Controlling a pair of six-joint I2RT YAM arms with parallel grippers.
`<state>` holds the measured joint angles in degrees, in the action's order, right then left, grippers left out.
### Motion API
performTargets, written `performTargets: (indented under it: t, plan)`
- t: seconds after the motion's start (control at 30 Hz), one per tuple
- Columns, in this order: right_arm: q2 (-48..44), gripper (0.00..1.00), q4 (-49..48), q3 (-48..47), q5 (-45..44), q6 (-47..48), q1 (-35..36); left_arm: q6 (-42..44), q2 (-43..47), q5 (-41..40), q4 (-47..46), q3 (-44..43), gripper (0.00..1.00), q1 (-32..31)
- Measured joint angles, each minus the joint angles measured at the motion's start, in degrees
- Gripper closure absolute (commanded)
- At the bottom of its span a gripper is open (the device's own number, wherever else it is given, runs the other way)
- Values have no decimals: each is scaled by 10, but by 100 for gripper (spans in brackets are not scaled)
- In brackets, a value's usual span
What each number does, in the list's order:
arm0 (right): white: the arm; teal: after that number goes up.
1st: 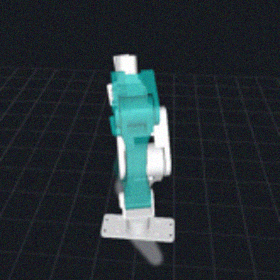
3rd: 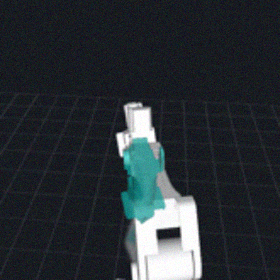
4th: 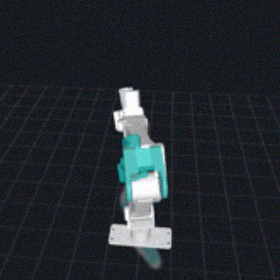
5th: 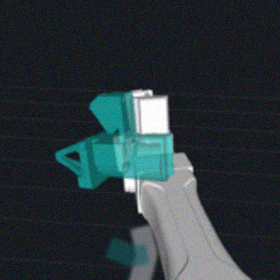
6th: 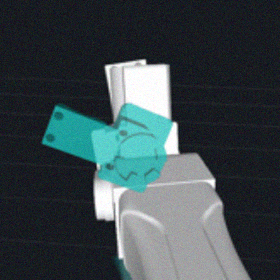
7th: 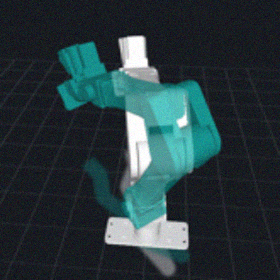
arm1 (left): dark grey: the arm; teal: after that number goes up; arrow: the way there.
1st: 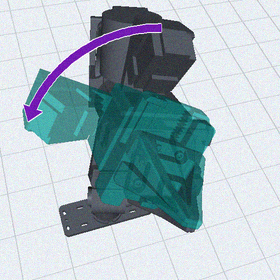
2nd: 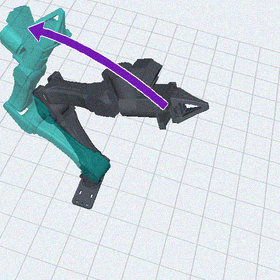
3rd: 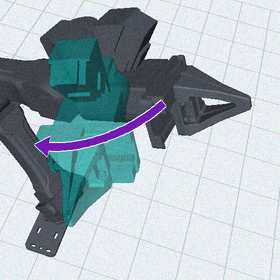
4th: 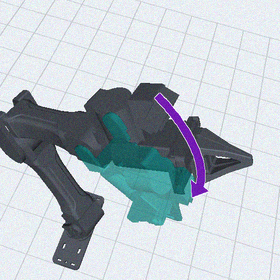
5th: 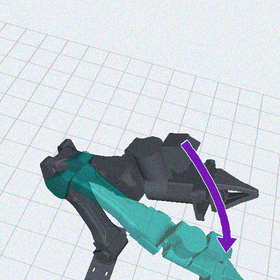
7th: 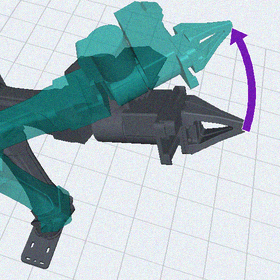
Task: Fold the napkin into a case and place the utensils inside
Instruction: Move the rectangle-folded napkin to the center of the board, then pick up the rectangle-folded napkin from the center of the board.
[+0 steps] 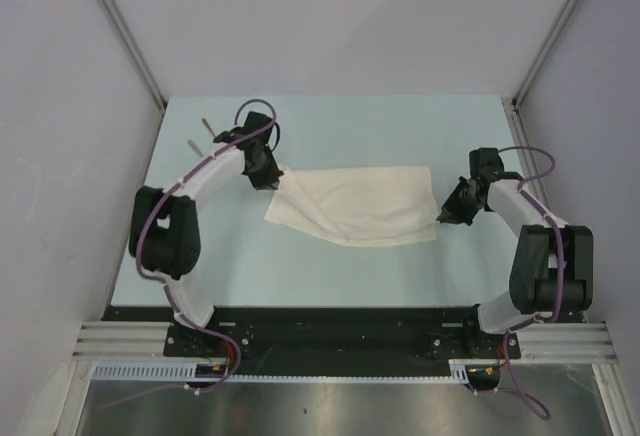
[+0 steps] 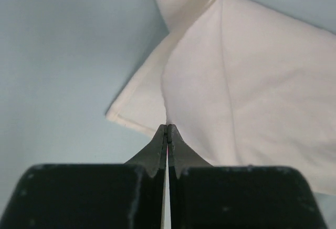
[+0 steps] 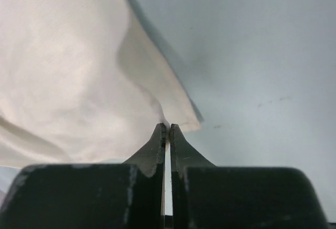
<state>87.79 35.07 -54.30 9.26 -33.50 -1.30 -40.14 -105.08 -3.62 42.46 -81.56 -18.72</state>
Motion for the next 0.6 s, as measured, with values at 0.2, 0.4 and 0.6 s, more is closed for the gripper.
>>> performTargets:
  t: [0.2,0.4,0.6]
  plan:
    - [-82,100,29,2,-6,14,11,2,142,-5,-18,122,100,4]
    - [-88,100,34,8,45,38,5,12,177,-5,-10,190,100,20]
    - [-162,100,57,-29,96,67,-9,51,305,-7,-16,155,100,21]
